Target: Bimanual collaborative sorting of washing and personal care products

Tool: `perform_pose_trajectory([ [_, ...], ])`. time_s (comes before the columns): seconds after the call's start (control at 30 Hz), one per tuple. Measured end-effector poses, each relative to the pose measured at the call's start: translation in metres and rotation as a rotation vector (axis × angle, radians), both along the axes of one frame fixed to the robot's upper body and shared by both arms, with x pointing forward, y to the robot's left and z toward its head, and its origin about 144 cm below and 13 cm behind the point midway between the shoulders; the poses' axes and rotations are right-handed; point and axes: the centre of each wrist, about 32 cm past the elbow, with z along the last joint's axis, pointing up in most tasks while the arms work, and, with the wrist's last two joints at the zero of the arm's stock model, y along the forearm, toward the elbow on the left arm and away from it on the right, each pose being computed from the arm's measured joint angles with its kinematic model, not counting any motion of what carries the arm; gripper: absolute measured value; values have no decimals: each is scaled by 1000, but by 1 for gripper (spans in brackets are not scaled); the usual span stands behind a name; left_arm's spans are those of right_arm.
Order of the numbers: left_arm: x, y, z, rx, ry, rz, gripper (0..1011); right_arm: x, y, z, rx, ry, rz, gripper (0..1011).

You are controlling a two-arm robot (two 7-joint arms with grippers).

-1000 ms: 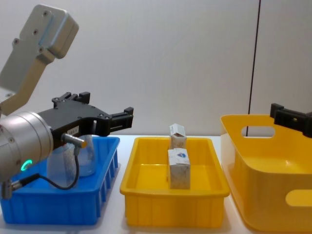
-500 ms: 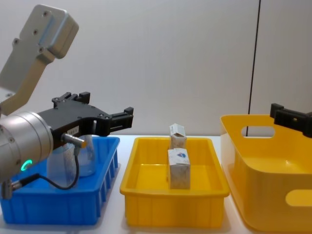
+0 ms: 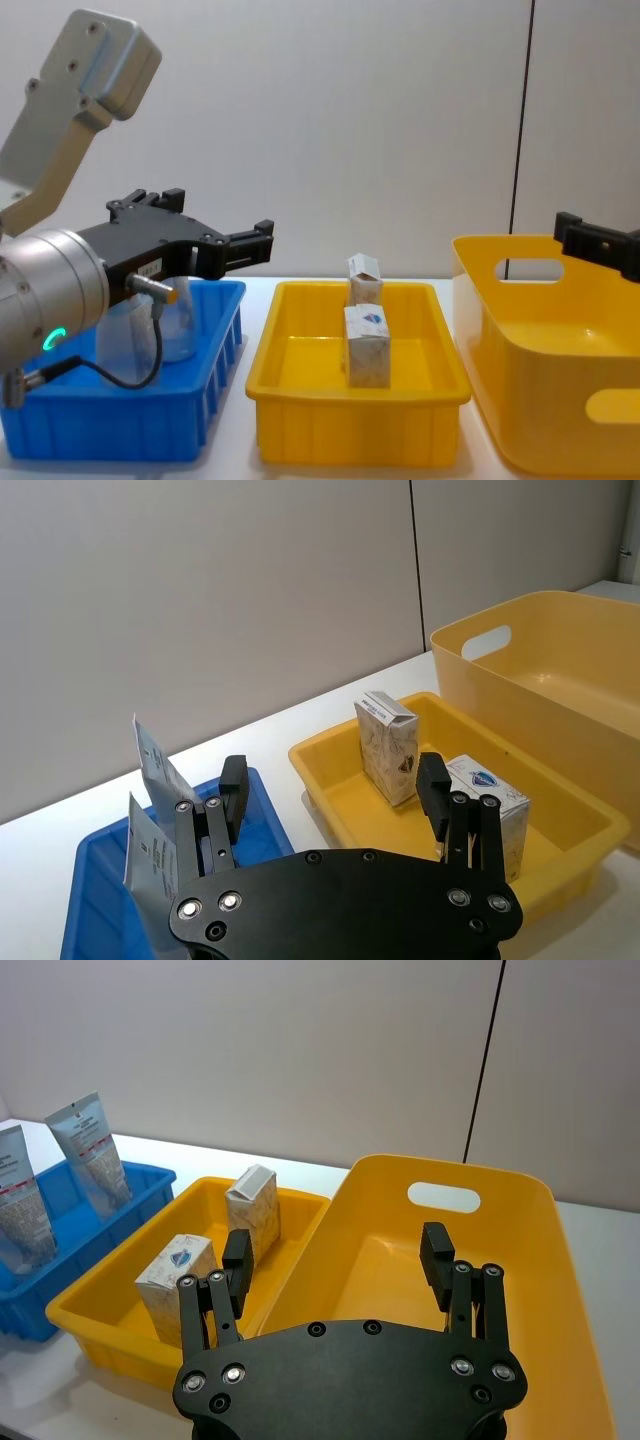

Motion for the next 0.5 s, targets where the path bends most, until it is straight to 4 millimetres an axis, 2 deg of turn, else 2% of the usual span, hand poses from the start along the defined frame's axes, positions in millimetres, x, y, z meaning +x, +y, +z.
perform_pose_trajectory([
  [0.5, 0, 6, 3, -12, 4, 21, 1001, 0, 0, 0, 0, 0, 0, 1002],
])
